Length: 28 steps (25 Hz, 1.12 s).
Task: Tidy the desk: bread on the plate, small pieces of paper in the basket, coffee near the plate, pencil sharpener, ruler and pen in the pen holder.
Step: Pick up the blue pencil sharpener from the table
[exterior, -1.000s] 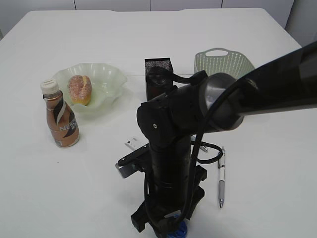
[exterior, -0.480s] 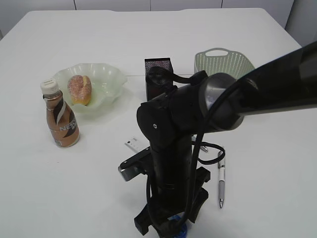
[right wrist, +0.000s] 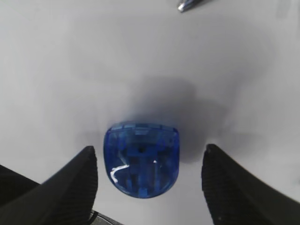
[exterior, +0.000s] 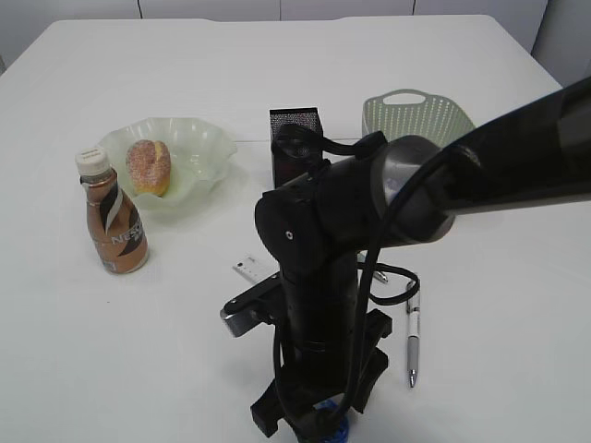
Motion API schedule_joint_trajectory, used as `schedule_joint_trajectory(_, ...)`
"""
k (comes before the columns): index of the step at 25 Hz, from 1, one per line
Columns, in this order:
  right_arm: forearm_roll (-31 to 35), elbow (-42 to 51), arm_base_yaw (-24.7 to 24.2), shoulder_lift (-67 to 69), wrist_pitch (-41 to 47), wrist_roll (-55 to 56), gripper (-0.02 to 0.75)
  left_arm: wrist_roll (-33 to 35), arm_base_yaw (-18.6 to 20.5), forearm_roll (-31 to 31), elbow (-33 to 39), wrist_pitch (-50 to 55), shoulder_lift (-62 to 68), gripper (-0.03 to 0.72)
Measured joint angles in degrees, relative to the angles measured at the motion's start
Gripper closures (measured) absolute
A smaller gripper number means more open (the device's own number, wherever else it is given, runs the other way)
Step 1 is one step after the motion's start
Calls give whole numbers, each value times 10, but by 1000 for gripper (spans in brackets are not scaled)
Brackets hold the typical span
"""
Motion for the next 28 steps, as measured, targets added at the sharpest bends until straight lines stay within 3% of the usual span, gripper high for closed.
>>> schedule_joint_trajectory(28,-2,0,0,10,-5,-1,198,0,0,0,0,0,0,242)
